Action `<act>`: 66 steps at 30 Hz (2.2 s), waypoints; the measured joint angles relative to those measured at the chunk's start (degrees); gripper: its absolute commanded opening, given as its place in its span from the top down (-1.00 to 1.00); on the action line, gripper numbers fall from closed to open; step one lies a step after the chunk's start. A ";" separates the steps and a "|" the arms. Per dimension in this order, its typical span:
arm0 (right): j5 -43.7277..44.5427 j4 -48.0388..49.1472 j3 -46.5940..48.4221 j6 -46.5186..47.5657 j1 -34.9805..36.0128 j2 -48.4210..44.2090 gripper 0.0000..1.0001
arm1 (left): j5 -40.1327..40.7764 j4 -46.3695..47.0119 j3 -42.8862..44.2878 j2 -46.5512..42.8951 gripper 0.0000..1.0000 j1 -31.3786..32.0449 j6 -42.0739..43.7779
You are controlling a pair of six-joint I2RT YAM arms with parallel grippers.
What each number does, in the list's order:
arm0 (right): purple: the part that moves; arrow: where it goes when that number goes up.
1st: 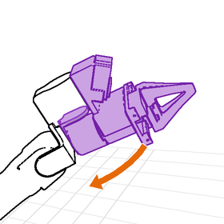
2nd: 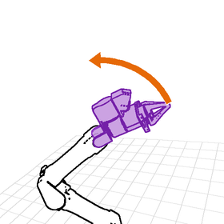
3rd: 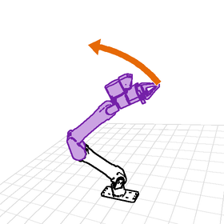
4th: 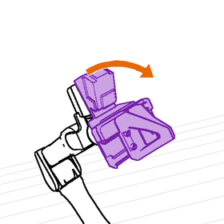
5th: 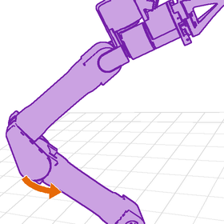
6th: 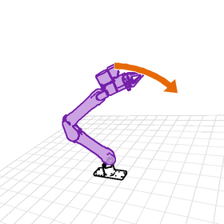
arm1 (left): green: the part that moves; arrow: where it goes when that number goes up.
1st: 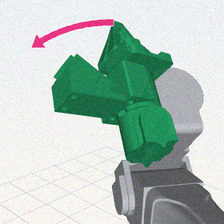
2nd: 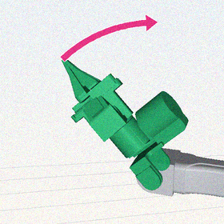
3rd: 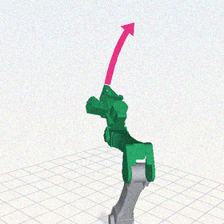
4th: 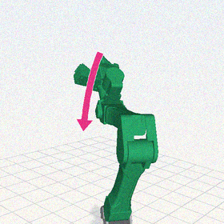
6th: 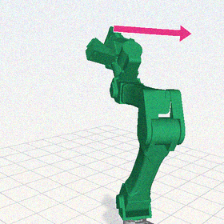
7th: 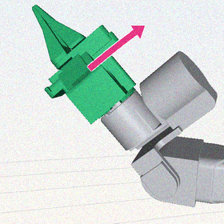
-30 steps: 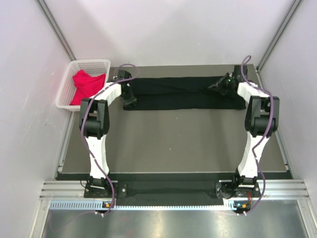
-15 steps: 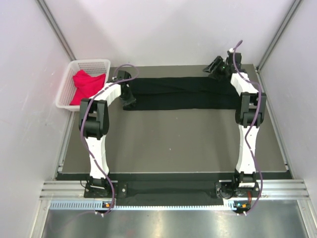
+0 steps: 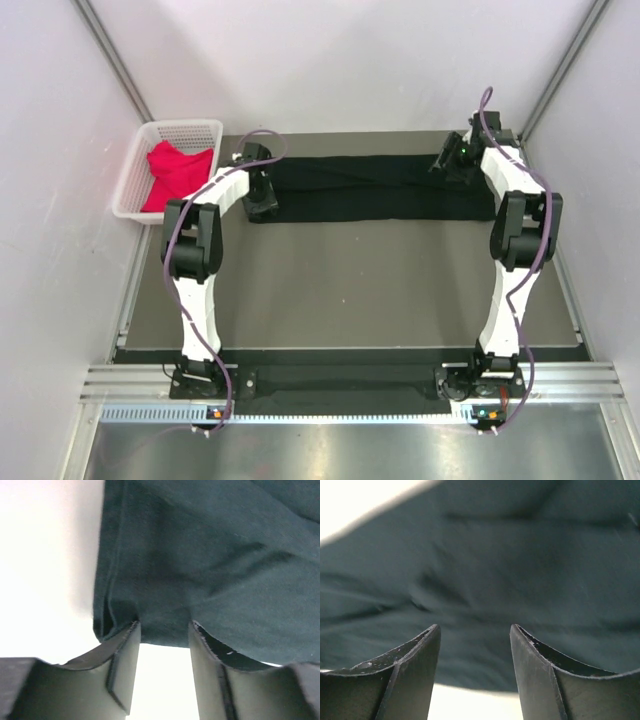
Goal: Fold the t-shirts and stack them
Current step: Fold the tshirt
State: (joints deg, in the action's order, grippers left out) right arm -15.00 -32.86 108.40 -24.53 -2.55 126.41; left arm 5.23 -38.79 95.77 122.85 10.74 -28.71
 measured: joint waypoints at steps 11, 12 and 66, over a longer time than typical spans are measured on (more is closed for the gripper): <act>8.66 -4.33 -6.54 6.67 0.07 -4.92 -0.25 | 5.51 -3.91 4.61 3.30 -0.11 1.40 0.48; 9.40 -4.28 -7.02 6.97 0.07 -4.92 -0.26 | 5.88 -4.20 4.61 3.30 -0.10 1.38 0.42; -0.92 14.73 -36.59 -11.28 -15.74 -16.11 -0.35 | -2.01 -13.33 -28.65 -29.75 -0.20 11.69 -2.34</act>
State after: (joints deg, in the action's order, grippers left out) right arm -15.92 -18.13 71.81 -35.81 -18.28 110.30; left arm 3.22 -52.12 67.11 93.10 22.44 -31.05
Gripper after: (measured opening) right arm 0.680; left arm 0.583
